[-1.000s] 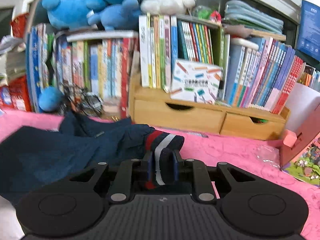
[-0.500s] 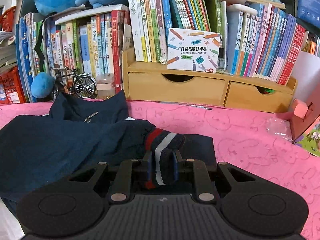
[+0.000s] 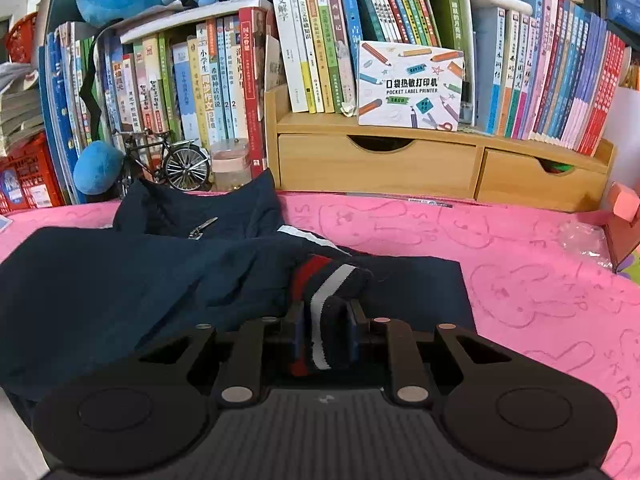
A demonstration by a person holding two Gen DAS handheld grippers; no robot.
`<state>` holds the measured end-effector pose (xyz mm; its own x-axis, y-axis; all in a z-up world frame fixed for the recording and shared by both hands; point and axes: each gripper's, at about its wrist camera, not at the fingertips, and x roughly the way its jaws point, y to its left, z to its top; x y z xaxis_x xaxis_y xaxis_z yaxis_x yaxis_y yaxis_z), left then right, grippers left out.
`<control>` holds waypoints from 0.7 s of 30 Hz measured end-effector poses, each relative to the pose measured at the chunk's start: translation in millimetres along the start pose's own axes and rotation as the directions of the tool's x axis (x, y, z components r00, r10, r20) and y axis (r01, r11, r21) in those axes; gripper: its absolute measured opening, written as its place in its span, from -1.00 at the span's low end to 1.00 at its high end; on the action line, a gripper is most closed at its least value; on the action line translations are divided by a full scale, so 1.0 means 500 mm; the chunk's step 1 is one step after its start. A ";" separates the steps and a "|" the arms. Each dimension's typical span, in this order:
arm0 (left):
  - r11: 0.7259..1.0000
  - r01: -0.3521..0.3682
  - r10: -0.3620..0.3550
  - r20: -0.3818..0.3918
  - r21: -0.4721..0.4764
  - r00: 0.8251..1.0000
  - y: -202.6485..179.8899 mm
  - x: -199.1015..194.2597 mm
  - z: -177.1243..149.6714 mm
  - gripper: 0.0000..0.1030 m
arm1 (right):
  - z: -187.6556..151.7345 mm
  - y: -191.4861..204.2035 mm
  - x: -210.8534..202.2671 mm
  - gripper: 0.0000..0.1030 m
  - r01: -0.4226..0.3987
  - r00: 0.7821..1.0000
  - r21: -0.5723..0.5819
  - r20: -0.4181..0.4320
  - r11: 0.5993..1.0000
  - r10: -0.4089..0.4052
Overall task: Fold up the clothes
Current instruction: 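Grasp the striped cuff with the right gripper and pull it across the jacket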
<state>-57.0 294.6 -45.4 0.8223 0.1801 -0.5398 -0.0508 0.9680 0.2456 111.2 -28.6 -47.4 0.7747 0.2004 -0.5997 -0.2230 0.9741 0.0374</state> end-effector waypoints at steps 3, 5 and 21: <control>0.998 -0.015 0.013 -0.028 -0.055 1.000 0.011 0.026 0.004 1.00 | 0.004 0.009 -0.006 -0.55 -0.011 1.000 -0.011 0.007 1.000 0.012; 0.993 -0.058 0.055 -0.040 -0.102 0.998 0.029 0.035 0.003 1.00 | 0.007 0.018 -0.009 -0.55 -0.017 1.000 -0.026 0.015 1.000 0.018; 0.966 -0.256 0.253 -0.069 -0.040 0.965 0.075 -0.062 -0.025 1.00 | -0.020 -0.046 0.017 -0.41 -0.036 0.999 0.022 0.004 0.999 0.036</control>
<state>-91.6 327.8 -29.7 0.7416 0.4304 -0.5145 -0.2818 0.8959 0.3434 116.9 -50.4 -61.4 0.7685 0.2359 -0.5948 -0.2376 0.9683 0.0771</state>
